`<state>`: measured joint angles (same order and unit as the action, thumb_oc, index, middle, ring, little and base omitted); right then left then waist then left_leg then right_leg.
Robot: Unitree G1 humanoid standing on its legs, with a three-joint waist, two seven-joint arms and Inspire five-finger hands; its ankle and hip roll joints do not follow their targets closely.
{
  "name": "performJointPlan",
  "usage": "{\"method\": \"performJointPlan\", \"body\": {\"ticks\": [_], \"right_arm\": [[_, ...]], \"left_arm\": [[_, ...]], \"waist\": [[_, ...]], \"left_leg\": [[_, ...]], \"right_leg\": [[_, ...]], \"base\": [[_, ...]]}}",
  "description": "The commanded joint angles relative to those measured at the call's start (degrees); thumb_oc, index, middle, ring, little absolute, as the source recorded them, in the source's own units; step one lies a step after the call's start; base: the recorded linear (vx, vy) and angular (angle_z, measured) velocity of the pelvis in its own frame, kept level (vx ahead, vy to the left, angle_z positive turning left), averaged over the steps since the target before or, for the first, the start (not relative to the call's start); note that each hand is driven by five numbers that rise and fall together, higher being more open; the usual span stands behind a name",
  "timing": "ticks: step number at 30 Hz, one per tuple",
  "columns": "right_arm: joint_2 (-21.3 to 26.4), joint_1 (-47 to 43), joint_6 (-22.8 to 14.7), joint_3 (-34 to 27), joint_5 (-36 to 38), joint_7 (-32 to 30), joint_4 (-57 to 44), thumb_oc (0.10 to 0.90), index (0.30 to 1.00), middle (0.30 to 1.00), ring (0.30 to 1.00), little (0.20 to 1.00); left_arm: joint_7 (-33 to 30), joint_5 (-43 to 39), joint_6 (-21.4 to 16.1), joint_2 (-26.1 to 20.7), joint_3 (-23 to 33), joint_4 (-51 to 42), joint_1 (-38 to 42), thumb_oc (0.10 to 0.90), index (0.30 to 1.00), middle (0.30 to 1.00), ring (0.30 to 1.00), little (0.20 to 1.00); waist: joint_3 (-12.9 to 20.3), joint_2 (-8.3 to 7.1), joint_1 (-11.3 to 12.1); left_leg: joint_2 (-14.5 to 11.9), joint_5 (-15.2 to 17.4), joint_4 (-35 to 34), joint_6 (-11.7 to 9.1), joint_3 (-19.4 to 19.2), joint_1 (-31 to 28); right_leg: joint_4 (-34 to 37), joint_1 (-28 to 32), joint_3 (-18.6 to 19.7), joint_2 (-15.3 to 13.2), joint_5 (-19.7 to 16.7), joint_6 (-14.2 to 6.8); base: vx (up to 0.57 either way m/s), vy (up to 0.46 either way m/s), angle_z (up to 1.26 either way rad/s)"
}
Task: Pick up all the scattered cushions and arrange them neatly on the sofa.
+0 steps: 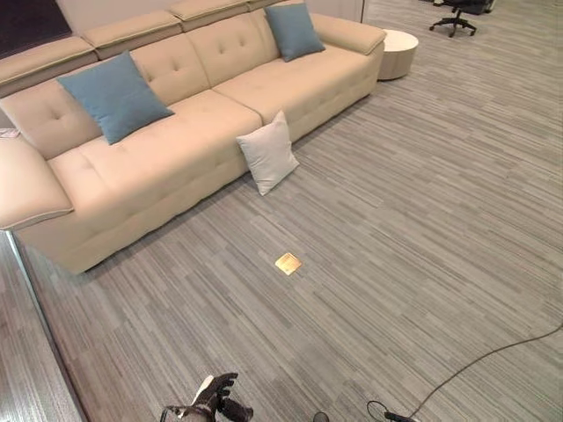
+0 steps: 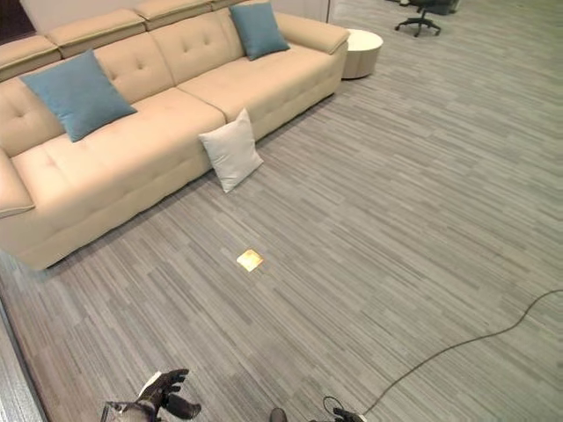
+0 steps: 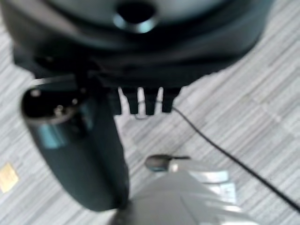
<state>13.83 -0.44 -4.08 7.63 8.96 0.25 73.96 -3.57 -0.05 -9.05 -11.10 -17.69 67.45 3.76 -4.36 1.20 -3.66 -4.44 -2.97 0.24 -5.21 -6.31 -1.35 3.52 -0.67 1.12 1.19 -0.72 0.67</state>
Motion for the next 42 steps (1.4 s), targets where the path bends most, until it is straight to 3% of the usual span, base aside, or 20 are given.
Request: {"method": "performJointPlan", "body": {"ticks": [1, 2, 6, 11, 14, 16, 19, 20, 21, 24, 26, 27, 29, 31, 32, 33, 34, 35, 36, 42], "right_arm": [[1.4, 0.0, 0.3, 3.0, -0.3, 1.0, 0.8, 0.8, 0.9, 0.9, 0.9, 0.9], [1.4, 0.0, 0.3, 3.0, -0.3, 1.0, 0.8, 0.8, 0.9, 0.9, 0.9, 0.9], [2.5, -0.8, 0.4, 3.9, -1.0, 1.0, 0.6, 0.8, 0.9, 0.9, 0.9, 0.9], [2.8, -1.8, -0.1, 4.8, -2.9, 0.7, -1.0, 0.8, 0.9, 0.9, 0.9, 0.9], [2.3, -2.9, -0.3, 5.1, -3.4, 0.7, -1.9, 0.8, 0.9, 0.9, 0.9, 0.9], [1.7, -2.9, -0.1, 5.1, -3.9, 1.2, -1.9, 0.8, 0.9, 0.9, 0.9, 0.9], [0.3, -2.1, 0.1, 5.4, -4.4, 1.5, -1.6, 0.8, 0.9, 0.9, 0.9, 0.9], [-0.7, -1.3, 0.3, 5.6, -4.3, 2.1, -1.3, 0.8, 0.9, 0.9, 0.9, 0.9], [-0.7, -1.3, 0.3, 5.6, -4.3, 2.1, -1.3, 0.8, 0.9, 0.9, 0.9, 0.9], [-1.6, -0.3, 0.6, 5.3, -4.5, 2.6, -0.8, 0.8, 0.9, 0.9, 0.9, 0.9], [-1.5, -0.3, 0.8, 4.4, -4.2, 2.8, -0.8, 0.8, 0.9, 0.9, 0.9, 0.9], [-1.4, -0.3, 0.9, 3.8, -3.7, 2.9, -0.9, 0.8, 0.9, 0.9, 0.9, 0.9], [-1.3, -0.4, 1.2, 3.0, -2.9, 3.0, -1.1, 0.8, 0.9, 0.9, 0.9, 0.9], [-1.3, 0.1, 1.2, 3.0, -3.4, 2.8, -1.6, 0.8, 0.9, 0.9, 0.9, 0.9], [-1.3, 0.1, 1.2, 3.0, -3.4, 2.8, -1.6, 0.8, 0.9, 0.9, 0.9, 0.9], [-1.0, 0.3, 0.9, 4.0, -4.7, 2.3, -2.4, 0.8, 0.9, 0.9, 0.9, 0.9], [-0.9, 0.4, 0.8, 4.7, -5.3, 2.1, -2.9, 0.8, 0.9, 0.9, 0.9, 0.9], [-0.5, 0.4, 0.6, 5.1, -5.9, 2.1, -3.4, 0.8, 0.9, 0.9, 0.9, 0.9], [0.4, 0.4, 0.7, 5.3, -6.5, 1.8, -4.1, 0.8, 0.9, 0.9, 0.9, 0.9], [5.3, -1.8, 0.7, 1.4, -7.9, -0.9, -5.2, 0.8, 0.9, 0.9, 0.9, 0.9]], "left_arm": [[0.3, -0.5, -2.3, 0.0, -0.5, 0.6, 3.0, 0.8, 0.9, 0.9, 0.9, 0.9], [0.3, -0.5, -2.3, 0.0, -0.5, 0.6, 3.0, 0.8, 0.9, 0.9, 0.9, 0.9], [0.1, 0.3, -3.1, 0.0, -1.8, -1.4, 2.1, 0.8, 0.9, 0.9, 0.9, 0.9], [-0.2, 0.0, -3.2, -0.5, -0.2, -1.5, -0.1, 0.8, 0.9, 0.9, 0.9, 0.9], [-0.3, -0.2, -3.1, -0.6, 1.2, 0.1, -1.0, 0.8, 0.9, 0.9, 0.9, 0.9], [1.0, -3.4, -2.6, -0.4, 4.0, 1.1, -3.0, 0.8, 0.9, 0.9, 0.9, 0.9], [1.1, -4.2, -2.0, -0.6, 6.1, 2.8, -4.4, 0.8, 0.9, 0.9, 0.9, 0.9], [1.3, -4.7, -1.7, -0.9, 6.9, 3.2, -5.3, 0.8, 0.9, 0.9, 0.9, 0.9], [1.3, -4.7, -1.7, -0.9, 6.9, 3.2, -5.3, 0.8, 0.9, 0.9, 0.9, 0.9], [1.8, -4.7, -1.4, -0.8, 7.0, 3.4, -6.3, 0.8, 0.9, 0.9, 0.9, 0.9], [2.0, -4.1, -1.2, -1.0, 6.4, 3.4, -5.9, 0.8, 0.9, 0.9, 0.9, 0.9], [1.9, -4.3, -1.0, -1.2, 6.3, 3.4, -5.5, 0.8, 0.9, 0.9, 0.9, 0.9], [1.5, -4.7, -0.6, -1.2, 6.2, 3.4, -4.6, 0.8, 0.9, 0.9, 0.9, 0.9], [1.0, -5.6, -0.4, -1.6, 6.1, 3.0, -3.4, 0.8, 0.9, 0.9, 0.9, 0.9], [1.0, -5.6, -0.4, -1.6, 6.1, 3.0, -3.4, 0.8, 0.9, 0.9, 0.9, 0.9], [0.6, -0.7, -0.9, -2.0, 2.8, 2.2, -1.8, 0.8, 0.9, 0.9, 0.9, 0.9], [0.8, 1.6, -0.9, -2.1, 1.2, 2.3, -1.5, 0.8, 0.9, 0.9, 0.9, 0.9], [0.6, 3.7, -0.9, -2.3, -0.2, 2.3, -1.0, 0.8, 0.9, 0.9, 0.9, 0.9], [0.4, 5.8, -1.0, -2.7, -1.0, 2.6, -0.6, 0.8, 0.9, 0.9, 0.9, 0.9], [-0.4, 5.4, -0.9, -2.2, 2.3, 5.8, -1.9, 0.8, 0.9, 0.9, 0.9, 0.9]], "waist": [[-0.8, -2.9, 0.3], [-0.9, -2.86, 0.3], [-2.0, -3.7, 3.5], [-1.3, -1.07, 7.4], [-1.3, -0.99, 9.1], [-0.3, -1.46, 10.6], [0.8, -2.75, 11.7], [1.5, -5.06, 11.9], [1.7, -4.92, 12.2], [2.2, -6.91, 12.8], [1.7, -6.83, 12.2], [1.3, -6.49, 11.5], [0.7, -4.29, 9.8], [-0.6, -1.13, 7.9], [-0.5, -1.13, 7.9], [-2.1, 0.73, 5.5], [-2.3, 1.11, 4.7], [-2.7, 1.02, 3.4], [-3.0, 0.46, 2.0], [-2.5, 1.82, -0.1]], "left_leg": [[-1.8, 0.3, 15.1, 0.5, 3.9, 4.1], [-1.9, 0.5, 15.4, 0.5, 4.0, 4.3], [9.4, 5.9, 18.6, 3.8, 8.7, 14.5], [10.7, -3.8, 0.4, 3.7, 7.8, 18.6], [11.3, -5.7, -5.2, 3.5, 6.5, 21.3], [11.4, -5.5, -5.2, 4.4, 6.7, 21.5], [11.6, -9.3, -5.2, 5.5, 7.9, 19.4], [12.4, -7.9, -4.0, 6.3, 7.4, 18.3], [12.1, -8.0, -4.0, 6.2, 7.2, 18.5], [12.8, -4.6, -2.0, 7.5, 5.5, 16.8], [12.8, -2.0, -0.7, 8.3, 6.1, 14.5], [12.8, -0.7, -0.3, 8.5, 7.2, 12.8], [12.0, 1.1, 0.0, 9.1, 9.2, 8.9], [11.0, 2.5, -1.7, 9.9, 11.6, 3.5], [11.0, 2.5, -1.7, 9.9, 11.6, 3.5], [10.5, 4.2, -3.0, 9.4, 13.5, -1.1], [10.5, 5.0, -2.9, 9.3, 14.1, -2.4], [10.9, 6.1, -2.9, 8.9, 14.9, -4.0], [11.0, 8.2, -3.7, 7.8, 16.2, -6.3], [7.9, 12.0, -4.5, 5.8, 18.6, -13.3]], "right_leg": [[-0.5, 2.7, -2.0, -0.9, 0.5, -3.8], [-0.5, 2.7, -2.0, -0.9, 0.5, -3.8], [0.1, 4.5, 0.5, -0.8, 0.8, -3.7], [1.0, 9.5, 4.6, 3.3, 3.1, -3.7], [0.6, 11.9, 7.9, 5.3, 4.1, -3.5], [0.5, 13.6, 10.2, 6.2, 4.5, -3.8], [-1.1, 13.6, 10.8, 5.9, 4.6, -4.6], [-3.2, 13.7, 11.0, 4.3, 1.9, -6.5], [-3.3, 13.4, 11.2, 4.5, 1.7, -6.5], [-10.0, 12.1, 10.5, 2.6, -4.2, -11.0], [-19.2, 8.7, 8.9, 2.3, -9.4, -15.2], [-23.7, 7.3, 7.5, 2.3, -11.6, -15.7], [-31.5, 3.9, 4.3, 2.0, -14.5, -15.7], [-38.0, -3.5, -1.9, -1.6, -11.4, -13.8], [-38.0, -3.5, -1.9, -1.6, -11.4, -13.8], [-34.9, -8.5, -6.5, -4.8, -5.0, -9.6], [-31.4, -11.1, -7.0, -4.8, -3.9, -8.6], [-26.8, -12.5, -7.3, -5.5, -4.0, -8.5], [-15.0, -13.1, -7.2, -7.7, -5.3, -9.5], [-2.0, -17.7, -6.6, -9.6, -11.8, -12.0]], "base": [[0.08, -0.193, -0.43], [0.14, -0.271, -0.51], [0.14, -0.133, -0.33], [0.34, -0.046, -0.48], [0.36, -0.051, -0.75], [0.4, 0.01, -0.8], [0.41, 0.068, -0.83], [0.38, 0.085, -0.87], [0.41, 0.097, -0.63], [0.33, 0.1, -0.7], [0.35, 0.086, -0.34], [0.37, 0.063, -0.05], [0.43, 0.154, 0.24], [0.43, 0.228, 0.35], [0.5, 0.159, 0.57], [0.46, 0.073, 0.43], [0.63, 0.043, 0.45], [0.61, -0.14, 0.38], [0.48, -0.142, 0.56], [0.45, -0.169, 0.6]]}}
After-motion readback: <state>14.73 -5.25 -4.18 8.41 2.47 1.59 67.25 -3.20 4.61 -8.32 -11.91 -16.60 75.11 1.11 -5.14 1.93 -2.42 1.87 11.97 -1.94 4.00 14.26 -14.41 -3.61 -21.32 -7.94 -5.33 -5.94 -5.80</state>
